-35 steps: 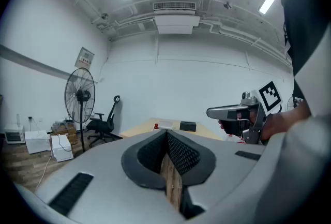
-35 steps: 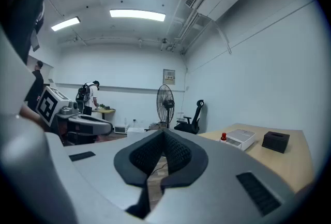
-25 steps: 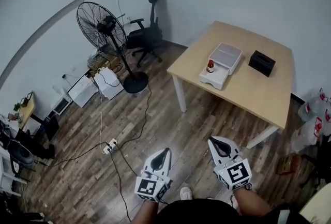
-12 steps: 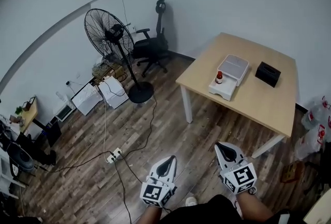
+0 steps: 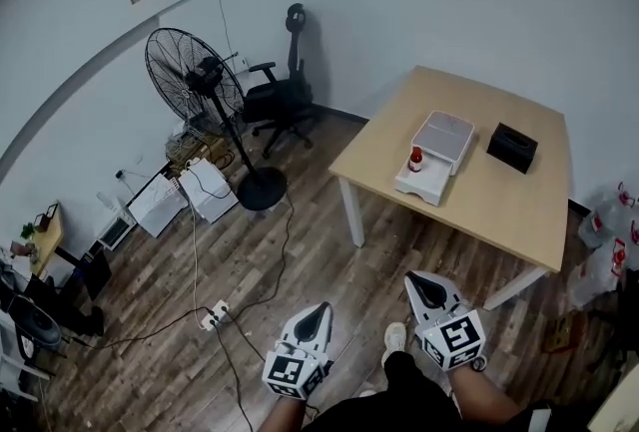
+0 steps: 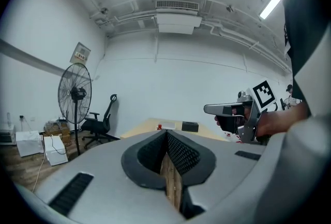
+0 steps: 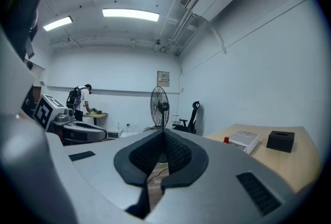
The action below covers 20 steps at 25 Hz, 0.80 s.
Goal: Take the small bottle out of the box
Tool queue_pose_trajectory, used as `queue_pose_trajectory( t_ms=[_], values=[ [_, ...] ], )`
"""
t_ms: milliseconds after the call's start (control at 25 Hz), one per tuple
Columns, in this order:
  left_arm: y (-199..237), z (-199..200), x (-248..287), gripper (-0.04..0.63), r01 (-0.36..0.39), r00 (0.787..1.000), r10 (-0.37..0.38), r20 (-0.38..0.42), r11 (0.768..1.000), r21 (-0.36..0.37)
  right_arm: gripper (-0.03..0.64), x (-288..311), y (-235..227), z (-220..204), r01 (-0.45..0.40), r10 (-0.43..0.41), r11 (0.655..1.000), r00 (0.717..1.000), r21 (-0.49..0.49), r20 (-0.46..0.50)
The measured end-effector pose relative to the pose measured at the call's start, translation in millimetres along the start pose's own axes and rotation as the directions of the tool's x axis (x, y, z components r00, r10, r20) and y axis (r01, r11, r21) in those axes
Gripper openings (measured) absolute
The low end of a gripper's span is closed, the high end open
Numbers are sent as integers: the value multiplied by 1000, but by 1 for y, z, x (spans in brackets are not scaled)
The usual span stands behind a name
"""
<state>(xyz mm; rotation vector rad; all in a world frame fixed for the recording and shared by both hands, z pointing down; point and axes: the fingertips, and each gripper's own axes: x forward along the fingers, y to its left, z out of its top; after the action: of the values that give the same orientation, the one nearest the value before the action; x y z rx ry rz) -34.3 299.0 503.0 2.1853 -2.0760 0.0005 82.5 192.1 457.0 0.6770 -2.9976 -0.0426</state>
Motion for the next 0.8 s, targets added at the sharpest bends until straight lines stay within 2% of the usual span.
queue_pose_trajectory(
  t_ms=[320, 640, 800],
  values=[
    [21, 12, 97, 12, 38, 999, -38, -22, 999, 19, 14, 67, -79, -12, 28, -29, 999, 999, -26, -29],
    [48, 24, 202, 12, 45, 998, -44, -38, 999, 15, 14, 125, -166, -3, 53, -53, 999, 999, 6, -6],
    [57, 33, 249, 12, 49, 998, -48, -34, 999, 19, 14, 151, -203, -3, 38, -38, 999, 999, 10, -16]
  ],
)
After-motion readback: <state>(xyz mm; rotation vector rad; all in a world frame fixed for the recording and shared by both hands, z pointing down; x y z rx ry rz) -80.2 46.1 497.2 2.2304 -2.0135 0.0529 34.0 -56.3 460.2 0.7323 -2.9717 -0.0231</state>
